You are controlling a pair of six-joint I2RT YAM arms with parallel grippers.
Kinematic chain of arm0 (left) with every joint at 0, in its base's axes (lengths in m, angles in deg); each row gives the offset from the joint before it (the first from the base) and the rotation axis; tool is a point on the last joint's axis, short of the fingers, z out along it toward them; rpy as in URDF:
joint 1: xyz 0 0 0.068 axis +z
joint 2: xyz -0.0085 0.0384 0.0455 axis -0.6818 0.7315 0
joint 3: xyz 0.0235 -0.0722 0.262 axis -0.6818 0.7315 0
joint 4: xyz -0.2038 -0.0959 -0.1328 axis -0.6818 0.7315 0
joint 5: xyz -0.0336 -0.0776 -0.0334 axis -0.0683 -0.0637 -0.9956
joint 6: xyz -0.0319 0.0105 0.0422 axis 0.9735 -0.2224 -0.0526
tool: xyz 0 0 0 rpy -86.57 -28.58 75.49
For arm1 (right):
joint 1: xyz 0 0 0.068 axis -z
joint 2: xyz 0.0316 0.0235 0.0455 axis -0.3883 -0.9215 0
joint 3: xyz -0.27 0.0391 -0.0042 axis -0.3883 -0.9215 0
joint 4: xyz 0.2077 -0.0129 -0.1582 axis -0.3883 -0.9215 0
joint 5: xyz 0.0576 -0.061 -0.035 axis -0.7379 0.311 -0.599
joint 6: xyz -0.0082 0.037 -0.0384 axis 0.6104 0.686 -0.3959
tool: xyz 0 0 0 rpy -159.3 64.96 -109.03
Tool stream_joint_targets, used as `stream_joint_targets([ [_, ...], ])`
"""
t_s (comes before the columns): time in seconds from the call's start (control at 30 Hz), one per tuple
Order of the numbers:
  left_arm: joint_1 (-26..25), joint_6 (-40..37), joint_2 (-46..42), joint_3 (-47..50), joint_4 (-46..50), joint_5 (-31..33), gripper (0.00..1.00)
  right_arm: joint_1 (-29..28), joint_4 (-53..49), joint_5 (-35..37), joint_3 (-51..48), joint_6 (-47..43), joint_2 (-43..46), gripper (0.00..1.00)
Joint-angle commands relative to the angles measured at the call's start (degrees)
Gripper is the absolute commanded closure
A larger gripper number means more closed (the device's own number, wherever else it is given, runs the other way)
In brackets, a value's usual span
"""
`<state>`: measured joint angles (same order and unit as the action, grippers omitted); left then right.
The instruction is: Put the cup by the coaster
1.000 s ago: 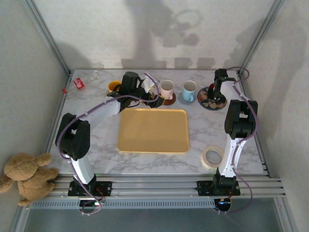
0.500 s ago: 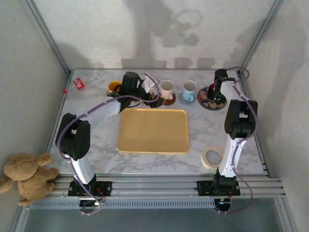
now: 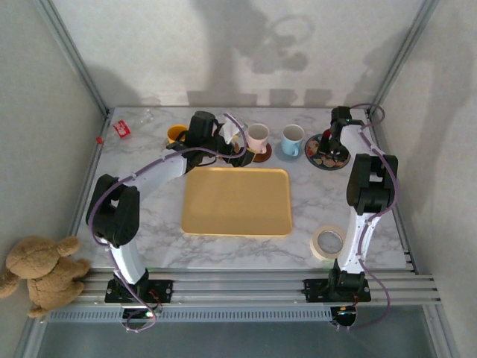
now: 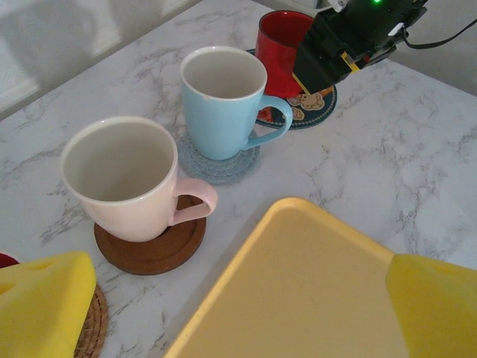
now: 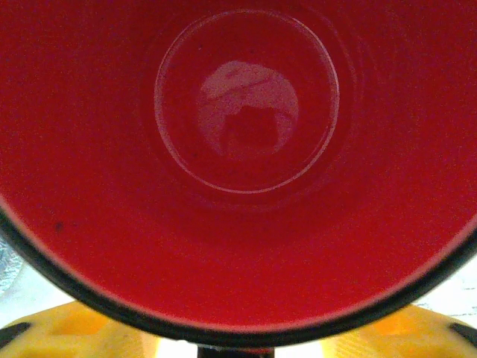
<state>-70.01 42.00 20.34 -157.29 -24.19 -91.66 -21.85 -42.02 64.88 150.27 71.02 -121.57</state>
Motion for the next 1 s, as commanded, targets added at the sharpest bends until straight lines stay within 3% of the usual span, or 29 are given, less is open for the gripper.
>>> stream_joint_targets([
  [0.0, -0.7, 0.3, 1.0, -1.5, 0.7, 0.9, 0.00, 0.4, 0.1, 0.0, -0.6, 0.6, 2.3, 0.40],
  [0.33, -0.7, 0.4, 0.3, -1.6, 0.6, 0.9, 0.00, 0.4, 0.6, -0.2, -2.8, 1.1, 6.1, 0.18],
  [0.6, -1.2, 0.6, -1.9, -2.2, -0.5, 2.1, 0.00, 0.4, 2.9, 1.7, -7.6, 1.9, 15.4, 0.01],
  [0.77, -1.8, 2.1, -4.7, -2.6, -2.7, 5.1, 0.01, 0.4, 2.7, 1.2, -8.9, 0.4, 21.7, 0.01],
  [0.97, -3.2, 3.2, -10.1, -0.2, -6.1, 13.6, 0.00, -0.3, 4.2, -1.8, -11.5, -2.8, 31.7, 0.01],
])
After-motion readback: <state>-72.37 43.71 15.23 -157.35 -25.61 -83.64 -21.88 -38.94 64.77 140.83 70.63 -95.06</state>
